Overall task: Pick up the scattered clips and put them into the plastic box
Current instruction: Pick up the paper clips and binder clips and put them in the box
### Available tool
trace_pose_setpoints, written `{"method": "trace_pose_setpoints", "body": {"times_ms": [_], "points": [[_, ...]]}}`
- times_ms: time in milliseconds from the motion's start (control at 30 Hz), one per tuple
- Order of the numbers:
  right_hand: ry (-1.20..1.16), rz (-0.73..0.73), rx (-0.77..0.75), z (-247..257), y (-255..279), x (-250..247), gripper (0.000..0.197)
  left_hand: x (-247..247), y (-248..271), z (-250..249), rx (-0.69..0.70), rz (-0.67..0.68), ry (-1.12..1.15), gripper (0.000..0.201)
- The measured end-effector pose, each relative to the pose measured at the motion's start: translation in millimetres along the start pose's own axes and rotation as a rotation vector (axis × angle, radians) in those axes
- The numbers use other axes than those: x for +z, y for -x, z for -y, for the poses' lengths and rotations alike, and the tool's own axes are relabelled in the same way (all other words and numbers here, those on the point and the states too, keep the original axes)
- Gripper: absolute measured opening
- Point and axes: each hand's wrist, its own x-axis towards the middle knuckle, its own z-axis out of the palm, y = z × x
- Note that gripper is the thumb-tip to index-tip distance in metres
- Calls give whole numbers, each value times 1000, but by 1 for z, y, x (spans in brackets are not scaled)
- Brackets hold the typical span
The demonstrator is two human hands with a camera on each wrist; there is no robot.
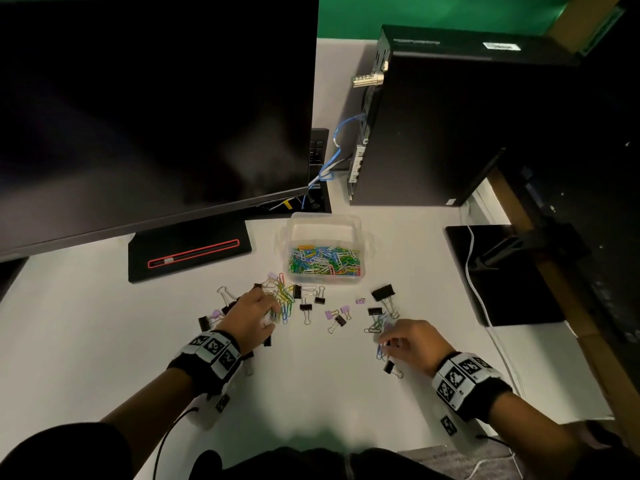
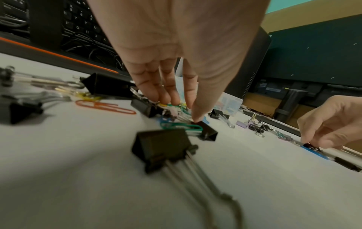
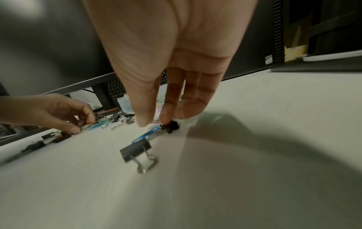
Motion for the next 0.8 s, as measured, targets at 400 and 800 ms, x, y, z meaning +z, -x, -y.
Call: {"method": "trace_pose_setpoints", "body": {"times_ms": [400,800], "points": [[192,252,51,15,-2,-7,6,20,0,-48,89,44,60,29],[109,177,68,11,1,-4,10,65,-43,-133,157,173,10,36]]}}
